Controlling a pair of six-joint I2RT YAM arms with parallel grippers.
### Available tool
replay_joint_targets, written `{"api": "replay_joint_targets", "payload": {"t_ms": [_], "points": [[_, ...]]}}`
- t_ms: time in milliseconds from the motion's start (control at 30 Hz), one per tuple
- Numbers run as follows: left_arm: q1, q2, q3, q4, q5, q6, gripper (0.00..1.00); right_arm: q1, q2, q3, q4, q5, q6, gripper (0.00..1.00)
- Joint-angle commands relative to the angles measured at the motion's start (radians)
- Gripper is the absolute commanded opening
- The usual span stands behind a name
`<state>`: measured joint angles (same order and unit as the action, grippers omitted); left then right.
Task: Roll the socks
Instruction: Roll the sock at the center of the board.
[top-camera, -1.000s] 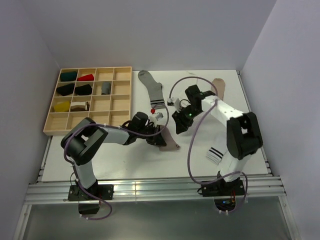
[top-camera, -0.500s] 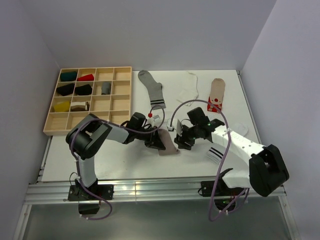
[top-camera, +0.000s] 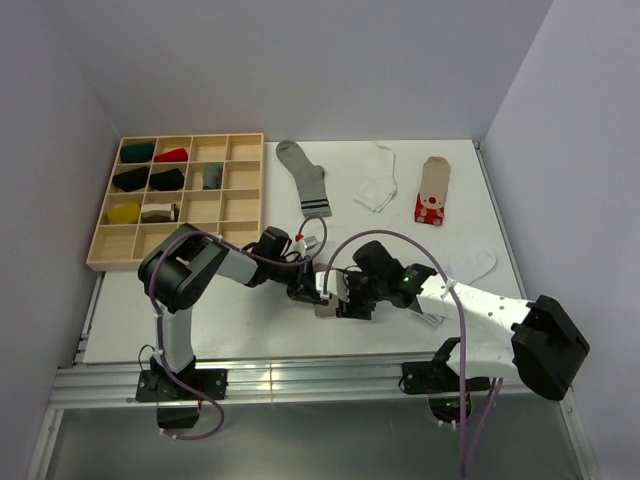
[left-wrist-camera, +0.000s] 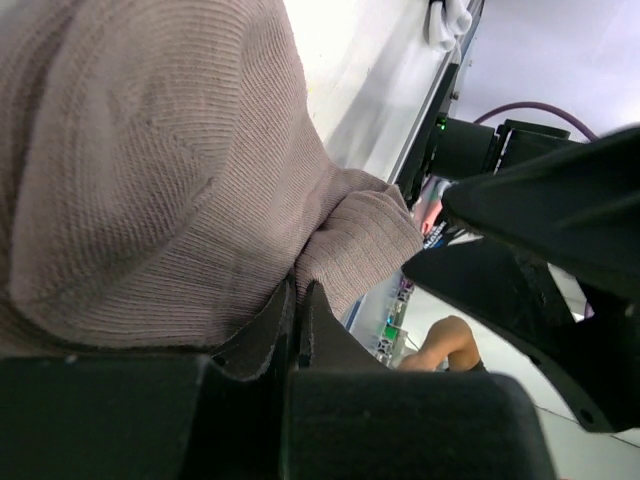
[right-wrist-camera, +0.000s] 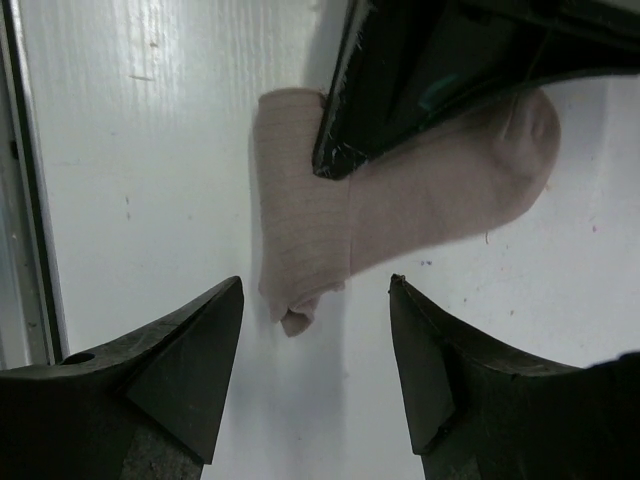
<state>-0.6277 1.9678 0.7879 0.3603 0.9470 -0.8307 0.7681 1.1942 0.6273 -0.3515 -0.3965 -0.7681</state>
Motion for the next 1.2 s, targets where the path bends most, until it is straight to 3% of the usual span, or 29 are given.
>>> {"api": "replay_joint_targets", "payload": {"t_ms": [0,367,633,800,933,1167], "points": [[-0.007,0.075,-0.053,-0.185,-0.134,0.074,0.00,0.054,-0.013,-0.015,0.069,0.042,-0.007,0.68],[-0.007,0.075,-0.047,-0.189,-0.129,0.087,0.00,0.163,0.128,0.006,0.117,0.145,-0.007,0.63],[-0.007,0.049,-0.033,-0.181,-0.116,0.081,0.00,0.166,0.248,0.069,0.091,0.185,0.004,0.29],[-0.007,-0.016,0.008,-0.222,-0.152,0.094,0.01,0.166,0.268,0.091,0.007,0.185,-0.007,0.23],[-0.004,-0.095,0.046,-0.224,-0.208,0.093,0.16,0.165,0.266,0.112,-0.064,0.170,0.004,0.22],[0.046,-0.165,0.096,-0.239,-0.324,0.094,0.23,0.166,0.248,0.111,-0.125,0.176,0.036,0.21]]}}
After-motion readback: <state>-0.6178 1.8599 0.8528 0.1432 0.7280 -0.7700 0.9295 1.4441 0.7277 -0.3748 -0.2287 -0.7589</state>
